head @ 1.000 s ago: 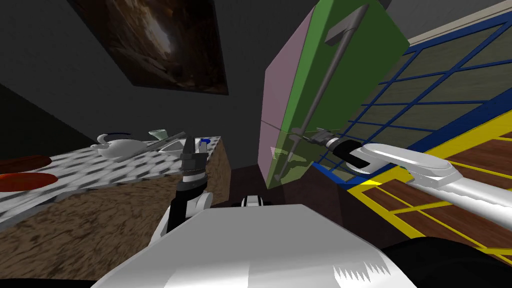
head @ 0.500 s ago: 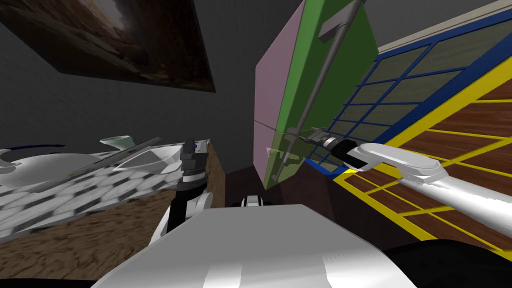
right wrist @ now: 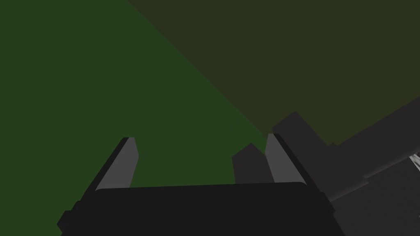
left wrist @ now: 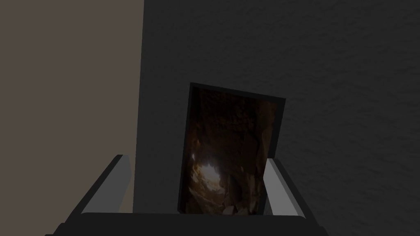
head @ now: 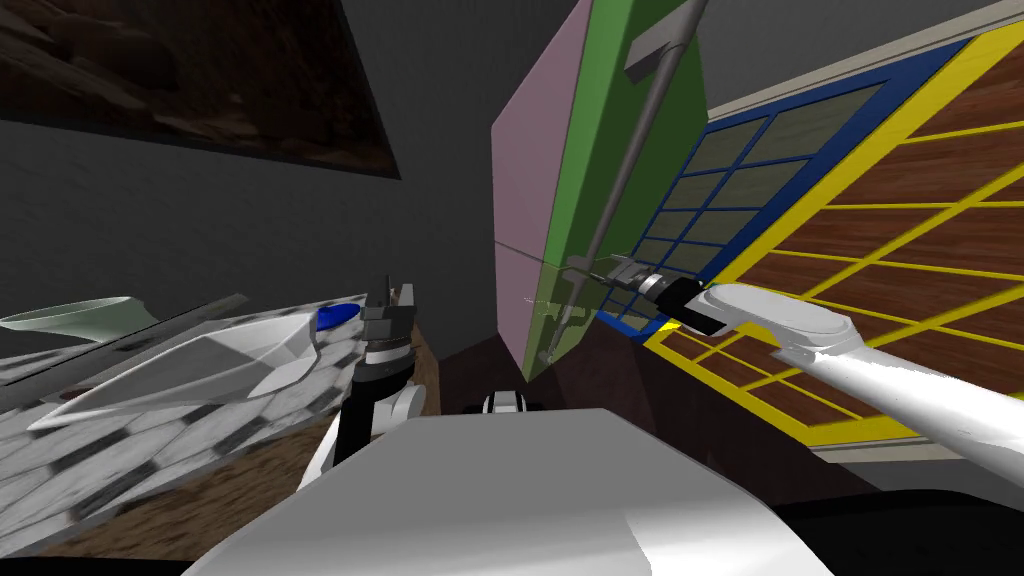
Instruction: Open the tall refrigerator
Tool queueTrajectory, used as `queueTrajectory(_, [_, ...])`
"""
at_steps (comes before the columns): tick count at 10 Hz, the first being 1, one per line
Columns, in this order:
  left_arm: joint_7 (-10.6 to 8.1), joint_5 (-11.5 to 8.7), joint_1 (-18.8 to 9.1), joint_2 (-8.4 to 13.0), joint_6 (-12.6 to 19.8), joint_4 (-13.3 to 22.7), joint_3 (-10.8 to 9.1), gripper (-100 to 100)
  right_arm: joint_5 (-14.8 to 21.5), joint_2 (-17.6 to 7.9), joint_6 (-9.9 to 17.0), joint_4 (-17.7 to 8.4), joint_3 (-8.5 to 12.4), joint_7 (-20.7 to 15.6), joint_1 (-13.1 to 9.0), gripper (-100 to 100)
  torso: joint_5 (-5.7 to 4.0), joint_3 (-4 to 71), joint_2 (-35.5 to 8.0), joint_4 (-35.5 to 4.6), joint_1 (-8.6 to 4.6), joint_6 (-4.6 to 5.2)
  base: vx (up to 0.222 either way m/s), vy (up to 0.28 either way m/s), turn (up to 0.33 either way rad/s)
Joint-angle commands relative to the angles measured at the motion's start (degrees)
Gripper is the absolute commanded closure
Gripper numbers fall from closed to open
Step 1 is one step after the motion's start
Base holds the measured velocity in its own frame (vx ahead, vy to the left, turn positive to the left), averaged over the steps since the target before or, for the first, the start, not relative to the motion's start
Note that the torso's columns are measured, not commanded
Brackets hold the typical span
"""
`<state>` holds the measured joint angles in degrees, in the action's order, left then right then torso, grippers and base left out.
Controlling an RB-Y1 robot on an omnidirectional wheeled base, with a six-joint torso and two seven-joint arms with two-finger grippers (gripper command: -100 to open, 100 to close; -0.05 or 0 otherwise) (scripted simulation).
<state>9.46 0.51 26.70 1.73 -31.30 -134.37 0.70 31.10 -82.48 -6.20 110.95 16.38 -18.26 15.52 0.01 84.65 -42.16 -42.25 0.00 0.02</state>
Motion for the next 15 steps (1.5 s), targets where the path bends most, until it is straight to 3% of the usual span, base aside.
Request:
queueTrajectory(1, [0.00, 0.00, -0.02, 0.00, 0.00, 0.00, 0.01, 0, 3.55, 1.53, -4.38, -1.33, -3.14, 3.16, -3.72, -100, 0.01, -0.07, -0.15, -0.02, 0.02, -0.13, 0.126, 0.087, -0.271])
queueTrajectory(2, [0.00, 0.00, 0.00, 0.00, 0.00, 0.00, 0.00, 0, 4.97, 1.53, -5.92, -1.33, -3.59, 3.16, -5.83, -100, 0.01, -0.03, -0.01, -0.01, 0.08, 0.02, 0.128, 0.110, -0.381])
queueTrajectory(4, [0.00, 0.00, -0.02, 0.00, 0.00, 0.00, 0.01, 0, 4.97, 1.53, -8.04, -1.33, -3.59, 3.16, -6.27, -100, 0.00, -0.15, -0.26, -0.07, -0.04, -0.08, 0.029, 0.048, -0.062])
queueTrajectory(5, [0.00, 0.00, -0.03, 0.01, 0.01, 0.01, 0.01, 0, 7.75, 2.80, -10.24, -2.62, -6.28, 5.89, -8.83, -100, -0.06, -0.24, -0.38, -0.11, -0.20, -0.06, 0.076, 0.071, -0.282])
queueTrajectory(7, [0.00, 0.00, 0.00, 0.00, 0.00, 0.00, 0.00, 0, 8.97, 2.80, -13.24, -2.62, -6.83, 5.89, -11.16, -100, 0.05, -0.03, -0.03, -0.01, 0.15, 0.02, 0.095, 0.086, -0.315])
queueTrajectory(8, [0.00, 0.00, -0.02, 0.00, 0.00, 0.00, 0.01, 0, 11.50, 4.06, -15.37, -3.91, -8.97, 8.60, -12.95, -100, 0.03, -0.04, -0.10, -0.01, 0.04, -0.13, 0.110, 0.107, -0.319])
queueTrajectory(9, [0.00, 0.00, 0.00, 0.00, 0.00, 0.00, 0.00, 0, 12.97, 4.06, -17.00, -3.91, -10.08, 8.63, -14.62, -100, 0.00, -0.04, -0.02, 0.02, 0.13, 0.00, 0.111, 0.127, -0.343])
queueTrajectory(10, [0.00, 0.00, -0.01, 0.00, 0.00, 0.00, 0.00, 0, 12.97, 4.06, -18.37, -3.91, -10.08, 8.63, -16.04, -100, 0.02, -0.06, -0.05, 0.09, 0.19, -0.16, 0.045, 0.050, -0.177])
queueTrajectory(12, [0.00, 0.00, -0.03, 0.01, 0.01, 0.01, 0.00, 0, 12.87, 3.95, -17.69, -4.29, -9.69, 8.67, -15.83, -100, 0.07, -0.16, -0.21, 0.07, 0.33, -0.41, -0.002, -0.012, 0.001])
queueTrajectory(13, [0.00, 0.00, -0.03, 0.01, 0.01, 0.01, 0.00, 0, 10.01, 2.80, -15.05, -2.62, -6.83, 5.89, -13.04, 100, 0.09, -0.13, -0.17, 0.02, 0.31, -0.22, -0.084, -0.090, 0.366])
queueTrajectory(14, [0.00, 0.00, -0.06, 0.02, 0.01, 0.01, 0.01, 0, 8.97, 2.80, -13.66, -2.62, -6.83, 5.89, -11.26, 100, 0.03, -0.20, -0.35, -0.07, 0.02, -0.19, -0.116, -0.123, 0.424])
queueTrajectory(15, [0.00, 0.00, -0.05, 0.02, 0.01, 0.02, 0.00, 0, 8.97, 2.80, -13.24, -2.62, -6.83, 5.89, -11.16, 100, -0.07, -0.24, -0.36, -0.11, -0.17, -0.03, -0.072, -0.075, 0.165])
